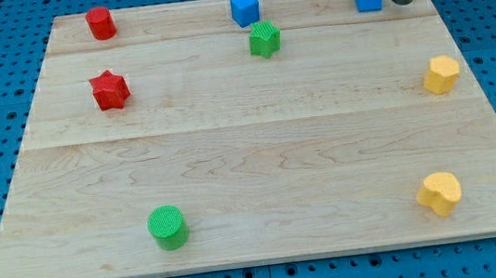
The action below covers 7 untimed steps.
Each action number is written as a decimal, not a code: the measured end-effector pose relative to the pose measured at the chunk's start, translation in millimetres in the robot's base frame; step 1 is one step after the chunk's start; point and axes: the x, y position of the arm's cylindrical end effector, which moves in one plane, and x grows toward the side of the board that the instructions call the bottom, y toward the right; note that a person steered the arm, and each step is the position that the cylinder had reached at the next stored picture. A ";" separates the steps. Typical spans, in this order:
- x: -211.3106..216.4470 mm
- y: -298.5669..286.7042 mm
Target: Push the red star up and right
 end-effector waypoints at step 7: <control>21.4 0.0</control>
